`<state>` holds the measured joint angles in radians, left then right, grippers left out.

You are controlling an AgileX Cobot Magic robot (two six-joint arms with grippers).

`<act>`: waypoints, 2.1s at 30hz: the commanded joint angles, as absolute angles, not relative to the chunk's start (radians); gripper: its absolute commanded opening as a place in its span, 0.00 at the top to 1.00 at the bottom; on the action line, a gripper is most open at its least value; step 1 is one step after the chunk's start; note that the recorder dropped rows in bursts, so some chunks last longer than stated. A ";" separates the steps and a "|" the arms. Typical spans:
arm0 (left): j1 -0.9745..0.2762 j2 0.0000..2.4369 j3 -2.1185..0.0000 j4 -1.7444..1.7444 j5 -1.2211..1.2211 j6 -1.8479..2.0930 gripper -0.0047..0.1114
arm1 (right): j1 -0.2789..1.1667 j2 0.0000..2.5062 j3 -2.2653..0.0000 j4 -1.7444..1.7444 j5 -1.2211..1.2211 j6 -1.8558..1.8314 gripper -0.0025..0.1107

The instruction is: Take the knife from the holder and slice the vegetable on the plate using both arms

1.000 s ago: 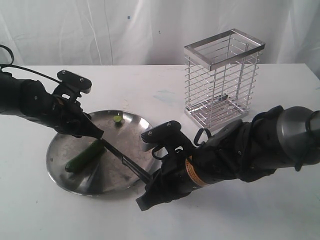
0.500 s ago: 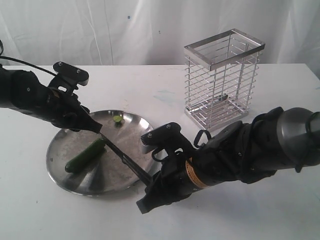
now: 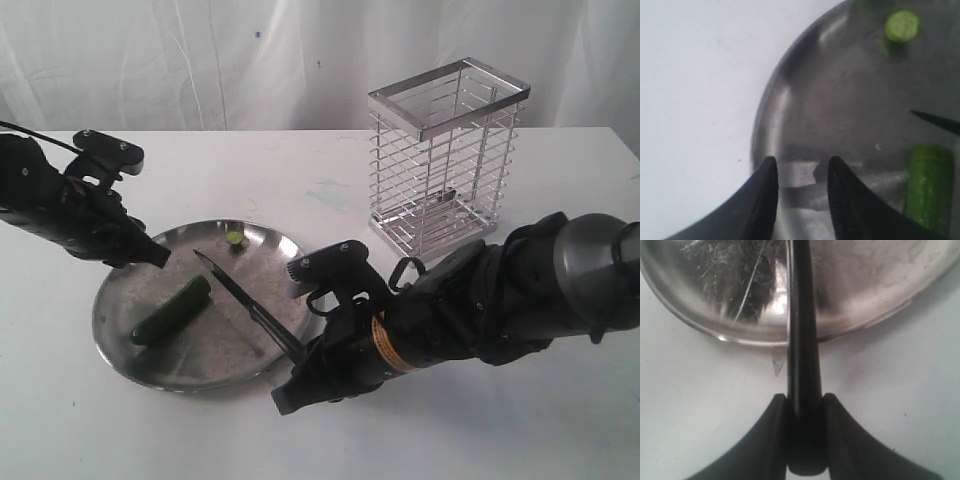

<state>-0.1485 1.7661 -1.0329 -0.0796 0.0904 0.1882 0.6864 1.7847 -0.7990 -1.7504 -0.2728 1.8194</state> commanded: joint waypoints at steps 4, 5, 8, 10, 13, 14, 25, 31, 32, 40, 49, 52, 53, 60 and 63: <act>-0.125 1.756 -1.025 -0.096 0.105 0.154 0.62 | 0.687 1.781 -0.807 -1.744 -0.283 1.836 0.98; -0.124 1.756 -1.025 -0.098 0.105 0.154 0.62 | 0.687 1.781 -0.807 -1.744 -0.286 1.836 0.98; -0.124 1.756 -1.025 -0.104 0.105 0.150 0.62 | 0.687 1.781 -0.810 -1.744 -0.300 1.843 0.98; -0.124 1.756 -1.025 -0.109 0.105 0.128 0.62 | 0.687 1.781 -0.819 -1.744 -0.326 1.849 0.98; -0.140 1.756 -1.025 -0.114 0.105 0.128 0.62 | 0.688 1.781 -0.845 -1.744 -0.348 1.866 0.98; -0.142 1.756 -1.025 -0.114 0.105 0.128 0.62 | 0.688 1.781 -0.851 -1.744 -0.342 1.869 0.98; -0.169 1.687 -1.025 -0.148 0.100 0.130 0.62 | 0.688 1.810 -0.876 -1.744 -0.338 1.910 0.98; -0.230 1.670 -1.025 -0.148 0.096 0.130 0.62 | 0.688 1.828 -0.876 -1.744 -0.365 1.913 0.98; -0.234 1.670 -1.025 -0.148 0.090 0.132 0.62 | 0.688 1.828 -0.876 -1.744 -0.377 1.913 0.98; -0.243 1.670 -1.025 -0.148 0.092 0.132 0.62 | 0.689 1.828 -0.876 -1.744 -0.364 1.917 0.98; -0.243 1.670 -1.025 -0.148 0.100 0.132 0.62 | 0.689 1.828 -0.876 -1.744 -0.345 1.938 0.98; -0.243 1.670 -1.025 -0.148 0.100 0.132 0.62 | 0.691 1.828 -0.876 -1.744 -0.360 1.940 0.98; -0.243 1.670 -1.025 -0.148 0.102 0.132 0.62 | 0.691 1.828 -0.876 -1.744 -0.365 1.940 0.98; -0.243 1.670 -1.025 -0.148 0.105 0.132 0.62 | 0.691 1.828 -0.876 -1.744 -0.387 1.940 0.98; -0.243 1.670 -1.025 -0.148 0.105 0.132 0.62 | 0.698 1.828 -0.876 -1.744 -0.384 1.943 0.98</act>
